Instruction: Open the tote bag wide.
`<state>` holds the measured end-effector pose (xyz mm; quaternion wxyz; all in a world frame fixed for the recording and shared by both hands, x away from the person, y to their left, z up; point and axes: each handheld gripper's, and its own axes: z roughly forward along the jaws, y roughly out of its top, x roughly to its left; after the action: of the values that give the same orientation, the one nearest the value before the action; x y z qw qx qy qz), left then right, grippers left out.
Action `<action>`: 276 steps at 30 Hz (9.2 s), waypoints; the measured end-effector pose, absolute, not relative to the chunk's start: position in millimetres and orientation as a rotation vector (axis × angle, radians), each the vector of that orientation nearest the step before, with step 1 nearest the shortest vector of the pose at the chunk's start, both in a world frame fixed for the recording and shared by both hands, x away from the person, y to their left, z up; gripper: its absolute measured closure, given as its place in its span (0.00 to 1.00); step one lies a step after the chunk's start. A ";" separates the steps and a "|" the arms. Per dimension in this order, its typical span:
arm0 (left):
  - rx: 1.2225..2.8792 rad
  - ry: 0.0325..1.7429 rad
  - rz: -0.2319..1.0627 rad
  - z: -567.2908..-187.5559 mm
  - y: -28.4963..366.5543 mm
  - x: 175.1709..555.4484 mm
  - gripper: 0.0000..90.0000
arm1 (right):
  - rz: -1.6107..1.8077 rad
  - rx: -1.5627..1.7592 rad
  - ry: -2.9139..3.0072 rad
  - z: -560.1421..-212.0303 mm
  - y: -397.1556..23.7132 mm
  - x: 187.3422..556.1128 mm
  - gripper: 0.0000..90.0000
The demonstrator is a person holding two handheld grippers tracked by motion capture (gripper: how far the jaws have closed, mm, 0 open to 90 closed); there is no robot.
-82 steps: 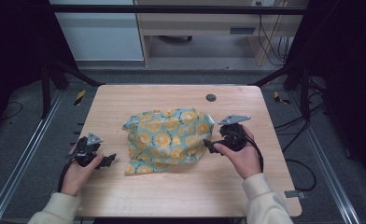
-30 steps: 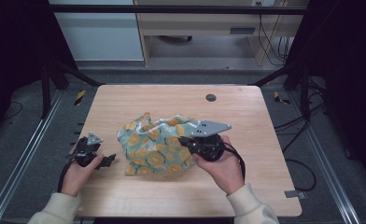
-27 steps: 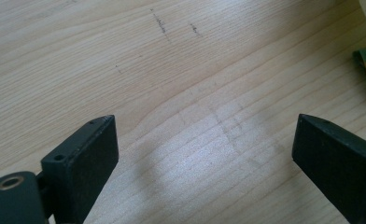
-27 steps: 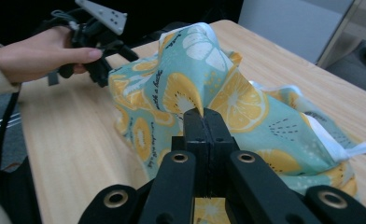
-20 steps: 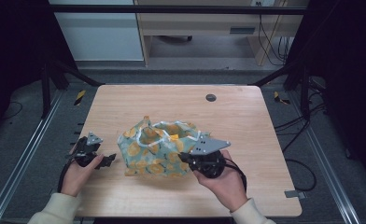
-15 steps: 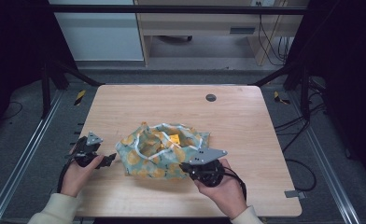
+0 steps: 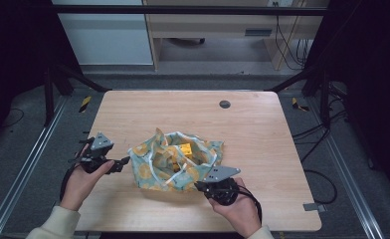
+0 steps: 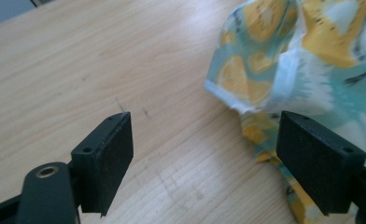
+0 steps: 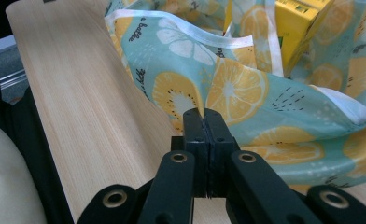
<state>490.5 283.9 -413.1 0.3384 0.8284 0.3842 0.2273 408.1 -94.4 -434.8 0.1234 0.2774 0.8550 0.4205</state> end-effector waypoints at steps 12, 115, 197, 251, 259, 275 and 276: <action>2.243 0.898 0.581 -383.4 245.4 498.1 0.19 | 1.198 0.815 2.511 -449.8 -91.8 407.9 0.99; 2.284 0.738 0.429 -453.7 201.1 420.6 0.31 | 1.130 1.061 2.206 -383.0 -124.8 506.7 0.23; 2.340 0.848 0.517 -450.1 190.4 544.8 0.98 | 1.047 1.169 2.390 -457.3 -158.8 447.2 0.99; 2.376 0.929 0.527 -480.5 218.1 549.1 0.99 | 0.782 1.119 2.543 -477.1 -151.8 447.2 1.00; 2.365 0.944 0.515 -482.7 221.1 551.0 0.99 | 0.774 1.120 2.556 -477.5 -151.2 446.9 1.00; 2.371 0.950 0.516 -483.1 222.9 551.7 0.99 | 0.757 1.123 2.566 -478.8 -152.0 446.7 1.00; 2.371 0.950 0.515 -483.0 223.1 551.7 0.99 | 0.758 1.124 2.565 -478.8 -152.1 446.7 1.00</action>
<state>551.7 223.1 -483.0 0.2647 0.8775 0.3515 0.1906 446.7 -152.1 -478.8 0.1197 0.3845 0.8778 0.2594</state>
